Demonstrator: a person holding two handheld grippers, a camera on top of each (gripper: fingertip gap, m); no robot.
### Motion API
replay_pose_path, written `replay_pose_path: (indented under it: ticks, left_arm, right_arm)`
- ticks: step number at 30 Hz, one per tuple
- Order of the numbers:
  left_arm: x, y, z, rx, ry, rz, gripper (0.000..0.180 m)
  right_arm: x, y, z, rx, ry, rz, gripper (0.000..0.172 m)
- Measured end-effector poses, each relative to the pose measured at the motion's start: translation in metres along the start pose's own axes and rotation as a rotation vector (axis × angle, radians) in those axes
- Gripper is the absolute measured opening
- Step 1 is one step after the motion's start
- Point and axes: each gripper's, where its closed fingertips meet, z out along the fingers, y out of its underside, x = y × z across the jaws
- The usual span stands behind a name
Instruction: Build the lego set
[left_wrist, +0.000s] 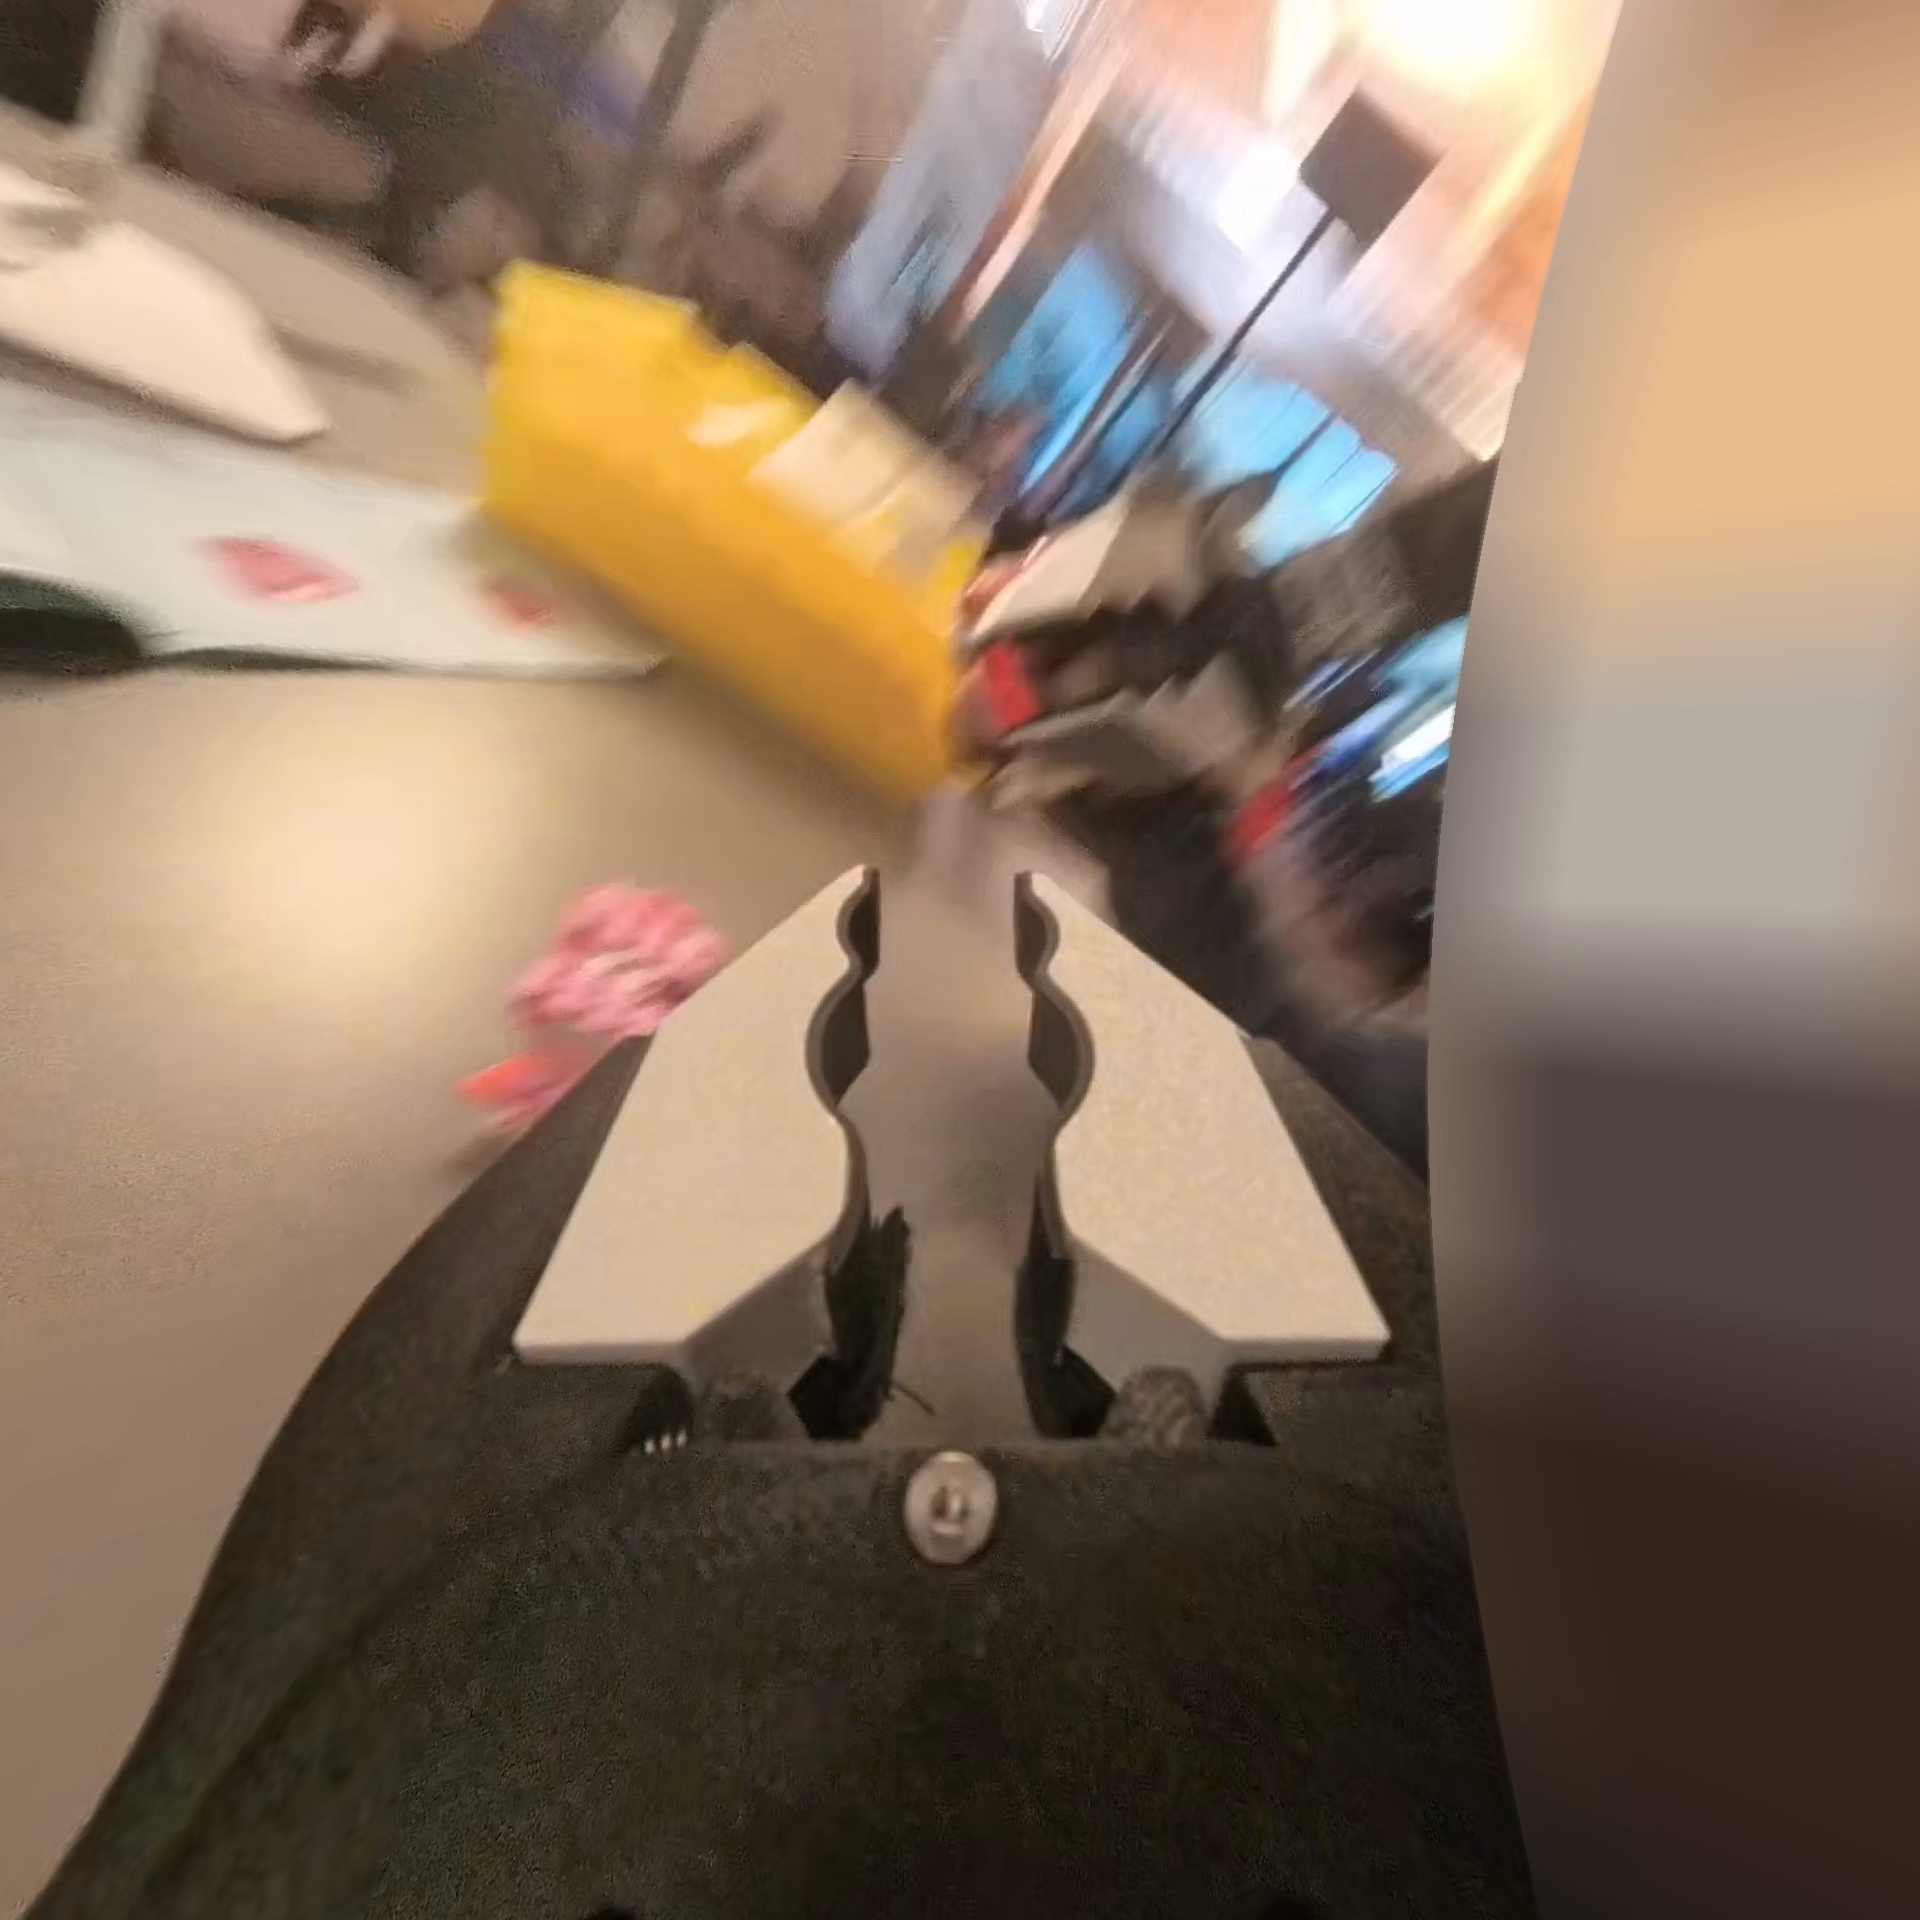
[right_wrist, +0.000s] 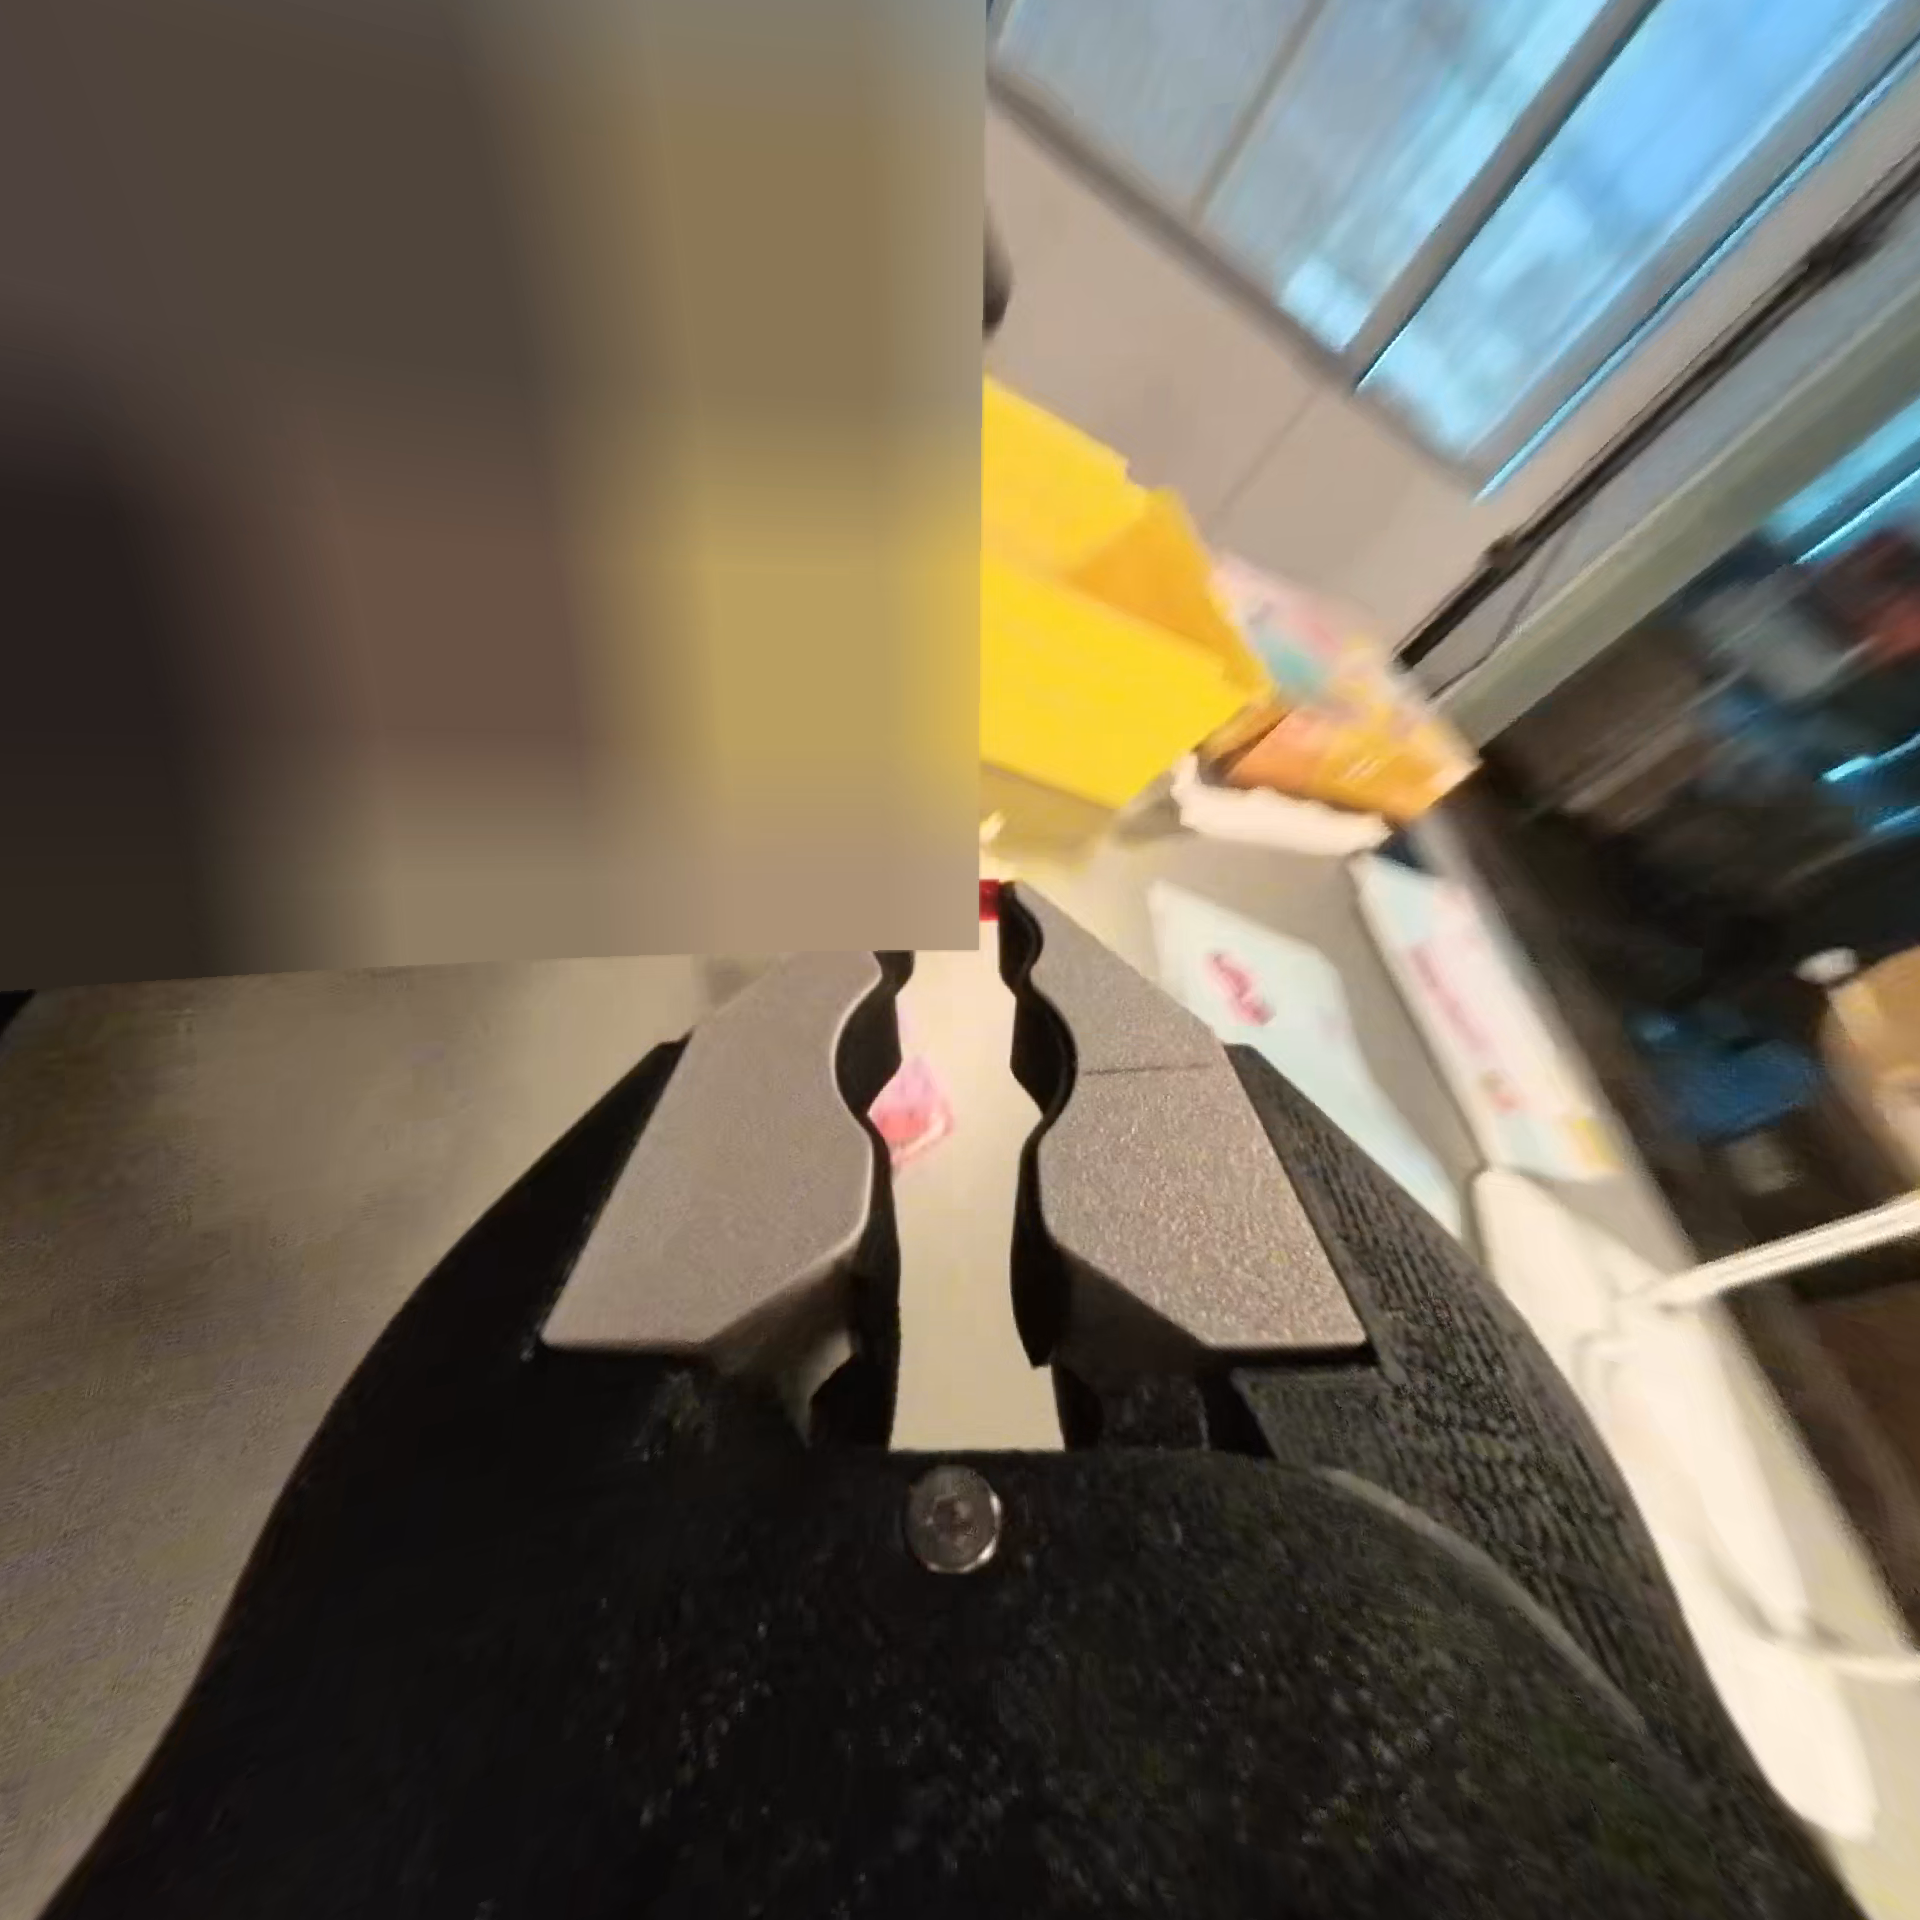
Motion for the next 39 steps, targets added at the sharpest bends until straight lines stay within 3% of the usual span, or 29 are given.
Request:
replay_pose_path:
  ticks: [2, 5, 9, 14, 22, 39]
  left_arm:
    - [-0.026, 0.017, 0.003, -0.187, -0.171, 0.198, 0.026]
    - [-0.04, 0.014, 0.009, -0.283, -0.229, 0.34, 0.041]
    - [-0.068, 0.034, 0.011, -0.488, -0.257, 0.402, 0.07]
    - [-0.087, 0.065, 0.014, -0.654, -0.218, 0.45, 0.068]
    - [-0.097, 0.07, 0.021, -0.638, -0.263, 0.55, 0.036]
    - [-0.096, 0.072, 0.022, -0.636, -0.25, 0.541, 0.035]
  right_arm:
    - [-0.008, 0.024, 0.005, -0.124, -0.119, 0.046, 0.014]
    - [-0.017, 0.047, 0.018, -0.265, -0.261, 0.053, 0.014]
    - [-0.025, 0.065, 0.036, -0.39, -0.396, 0.068, 0.014]
    - [-0.027, 0.079, 0.05, -0.509, -0.482, 0.056, 0.014]
    - [-0.029, 0.085, 0.053, -0.638, -0.545, 0.019, 0.014]
    - [-0.031, 0.088, 0.052, -0.718, -0.555, 0.054, 0.014]
